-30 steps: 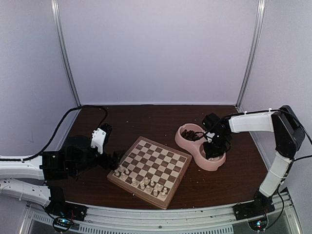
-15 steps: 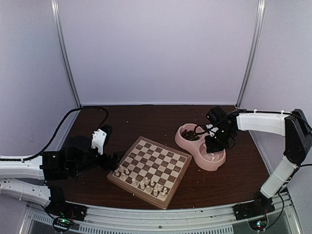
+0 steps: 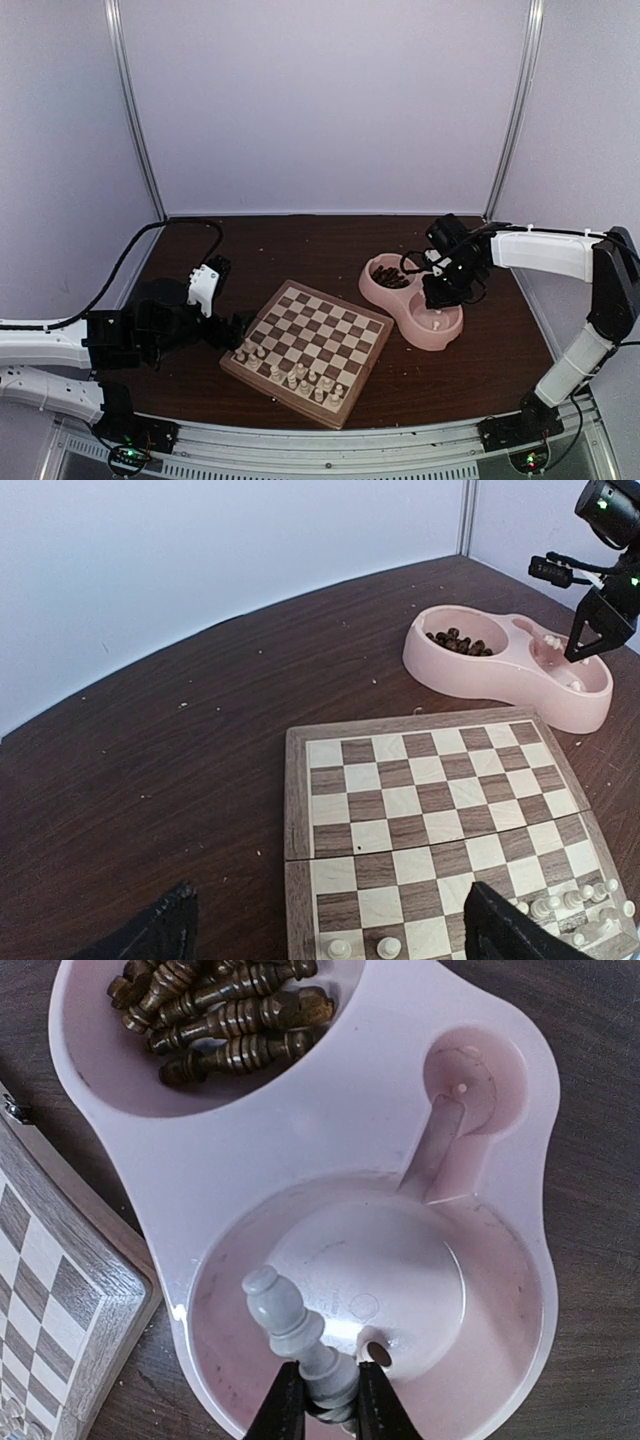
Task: Set up the chess pieces on the board
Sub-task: Pick up the chess pile from the storage box, then pass from the right arm to the left
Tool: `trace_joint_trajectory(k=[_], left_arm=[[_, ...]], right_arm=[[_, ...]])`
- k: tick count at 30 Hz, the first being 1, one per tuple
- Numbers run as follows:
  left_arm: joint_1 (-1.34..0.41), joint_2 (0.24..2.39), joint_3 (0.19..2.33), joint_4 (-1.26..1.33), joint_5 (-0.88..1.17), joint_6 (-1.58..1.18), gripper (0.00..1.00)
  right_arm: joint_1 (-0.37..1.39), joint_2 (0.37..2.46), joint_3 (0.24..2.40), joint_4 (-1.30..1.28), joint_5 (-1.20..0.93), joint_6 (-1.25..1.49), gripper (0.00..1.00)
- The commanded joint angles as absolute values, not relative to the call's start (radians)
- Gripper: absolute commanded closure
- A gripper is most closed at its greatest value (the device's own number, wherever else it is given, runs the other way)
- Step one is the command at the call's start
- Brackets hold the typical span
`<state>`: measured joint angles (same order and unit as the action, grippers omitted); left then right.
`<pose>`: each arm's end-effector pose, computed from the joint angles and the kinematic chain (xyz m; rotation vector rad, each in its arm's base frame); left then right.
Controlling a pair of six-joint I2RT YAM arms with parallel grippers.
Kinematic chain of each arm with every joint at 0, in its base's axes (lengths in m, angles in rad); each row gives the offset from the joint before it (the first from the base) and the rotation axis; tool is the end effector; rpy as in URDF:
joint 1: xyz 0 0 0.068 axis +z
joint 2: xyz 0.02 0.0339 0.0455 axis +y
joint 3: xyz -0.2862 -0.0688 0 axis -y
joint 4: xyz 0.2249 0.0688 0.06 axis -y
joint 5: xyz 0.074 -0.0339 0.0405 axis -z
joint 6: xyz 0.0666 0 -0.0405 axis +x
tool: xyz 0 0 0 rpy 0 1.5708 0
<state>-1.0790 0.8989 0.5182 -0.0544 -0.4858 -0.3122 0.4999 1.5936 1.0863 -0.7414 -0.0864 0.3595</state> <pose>0.1188 -0.1558 0.2536 0.4442 1.9266 -0.4269 0.2576 0.1473 0.2097 -0.2213 2.8602 0.3069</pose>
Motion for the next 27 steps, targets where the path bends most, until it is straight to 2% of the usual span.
trace_joint_trajectory(k=[1, 9, 16, 21, 27], left_arm=[[-1.076, 0.911, 0.551, -0.026, -0.475, -0.304, 0.08], [-1.076, 0.951, 0.560, -0.006, -0.398, -0.317, 0.06], [-1.075, 1.007, 0.683, -0.013, -0.109, -0.414, 0.06], [-1.075, 1.235, 0.907, -0.088, 0.048, -0.532, 0.09], [-1.070, 1.523, 1.145, -0.120, 0.121, -0.608, 0.11]], right_arm=[[0.503, 1.552, 1.061, -0.709, -0.056, 0.327, 0.88], [0.505, 1.570, 0.990, -0.618, -0.074, 0.334, 0.88], [0.509, 1.532, 0.877, -0.434, -0.110, 0.374, 0.86], [0.512, 1.547, 0.822, -0.311, -0.107, 0.384, 0.86], [0.534, 1.498, 0.796, -0.280, -0.103, 0.370, 0.84]])
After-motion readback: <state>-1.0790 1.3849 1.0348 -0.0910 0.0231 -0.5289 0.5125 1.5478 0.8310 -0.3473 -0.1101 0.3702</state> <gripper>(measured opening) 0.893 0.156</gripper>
